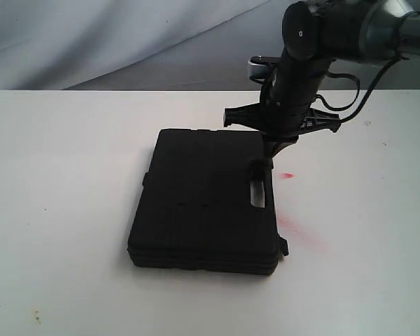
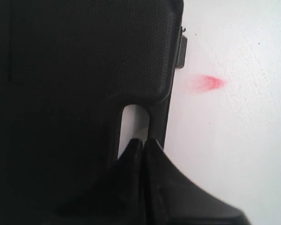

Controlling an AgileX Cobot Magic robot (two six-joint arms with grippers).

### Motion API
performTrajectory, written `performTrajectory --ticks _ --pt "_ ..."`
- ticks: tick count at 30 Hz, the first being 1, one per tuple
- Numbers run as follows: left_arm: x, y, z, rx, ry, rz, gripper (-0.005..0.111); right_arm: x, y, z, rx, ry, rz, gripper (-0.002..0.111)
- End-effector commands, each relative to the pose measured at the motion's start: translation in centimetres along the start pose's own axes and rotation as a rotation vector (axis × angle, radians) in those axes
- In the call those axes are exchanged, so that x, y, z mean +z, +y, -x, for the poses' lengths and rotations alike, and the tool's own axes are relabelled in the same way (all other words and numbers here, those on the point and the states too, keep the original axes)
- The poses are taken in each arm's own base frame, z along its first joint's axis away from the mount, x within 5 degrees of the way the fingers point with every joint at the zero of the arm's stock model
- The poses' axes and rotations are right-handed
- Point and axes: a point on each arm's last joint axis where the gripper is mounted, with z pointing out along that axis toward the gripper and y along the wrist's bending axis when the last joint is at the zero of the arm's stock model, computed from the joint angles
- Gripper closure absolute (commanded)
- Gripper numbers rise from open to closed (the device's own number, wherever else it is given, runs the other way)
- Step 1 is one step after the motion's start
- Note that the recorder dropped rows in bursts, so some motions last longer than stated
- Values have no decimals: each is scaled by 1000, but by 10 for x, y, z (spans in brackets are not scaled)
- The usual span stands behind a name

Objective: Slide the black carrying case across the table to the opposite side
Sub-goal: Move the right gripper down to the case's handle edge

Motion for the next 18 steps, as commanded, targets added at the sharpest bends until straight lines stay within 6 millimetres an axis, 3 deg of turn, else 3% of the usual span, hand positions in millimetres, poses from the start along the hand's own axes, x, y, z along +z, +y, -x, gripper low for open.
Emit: performTrajectory --ticks 1,5,7,8,10,14,18 --pt "0 0 0 -9 -7 -1 107 -1 -2 3 2 15 -3 108" --pt "0 0 0 -9 -7 -1 107 -1 -3 3 -2 15 -11 104" --pt "0 0 0 -9 -7 -1 107 -1 -3 3 -2 15 -11 88" --pt "0 0 0 -9 -7 -1 107 -1 -3 3 -2 15 -11 75" --pt "0 0 0 -9 -7 -1 107 -1 -3 3 9 14 -15 65" --pt "0 0 0 -9 -7 -1 107 1 -4 4 23 0 -16 65" --pt "0 0 0 -9 -7 -1 107 18 -7 -4 32 0 -11 65"
